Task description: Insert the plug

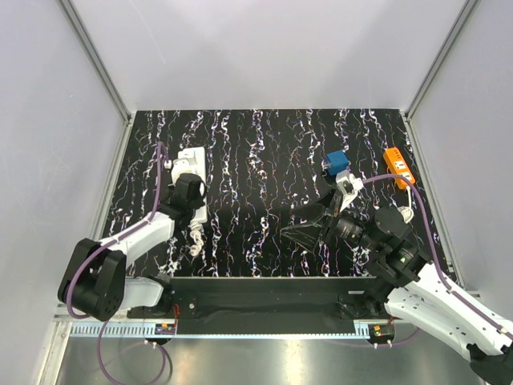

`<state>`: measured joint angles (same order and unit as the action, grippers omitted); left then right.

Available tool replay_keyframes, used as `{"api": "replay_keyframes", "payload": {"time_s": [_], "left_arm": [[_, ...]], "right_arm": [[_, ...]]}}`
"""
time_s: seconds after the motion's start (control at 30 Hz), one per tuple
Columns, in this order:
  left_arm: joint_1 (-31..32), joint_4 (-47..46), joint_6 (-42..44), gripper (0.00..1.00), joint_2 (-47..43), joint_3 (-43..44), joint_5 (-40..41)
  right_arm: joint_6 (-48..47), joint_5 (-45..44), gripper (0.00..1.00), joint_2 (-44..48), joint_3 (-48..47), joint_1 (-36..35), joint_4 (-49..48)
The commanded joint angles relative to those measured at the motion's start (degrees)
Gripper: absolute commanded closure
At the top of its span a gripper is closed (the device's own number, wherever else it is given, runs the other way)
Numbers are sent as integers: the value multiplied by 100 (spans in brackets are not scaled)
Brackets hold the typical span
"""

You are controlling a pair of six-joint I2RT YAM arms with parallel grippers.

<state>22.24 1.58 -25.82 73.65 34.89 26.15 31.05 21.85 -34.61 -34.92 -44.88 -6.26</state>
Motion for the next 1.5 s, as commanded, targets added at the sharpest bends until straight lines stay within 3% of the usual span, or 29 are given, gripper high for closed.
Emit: {"api": "replay_keyframes", "payload": {"time_s": [0.0,0.6,1.47], "left_arm": [[-9,368,-309,100,-69,-211,65],[430,966,-397,100,396,378,786],[421,1406,-881,100,809,650,1366]], "right_arm": [[-178,-93,0,104,-121,-12,11],[-248,-154,0,411,-209,-12,336],[-345,-75,0,640,-209,-12,432]]}}
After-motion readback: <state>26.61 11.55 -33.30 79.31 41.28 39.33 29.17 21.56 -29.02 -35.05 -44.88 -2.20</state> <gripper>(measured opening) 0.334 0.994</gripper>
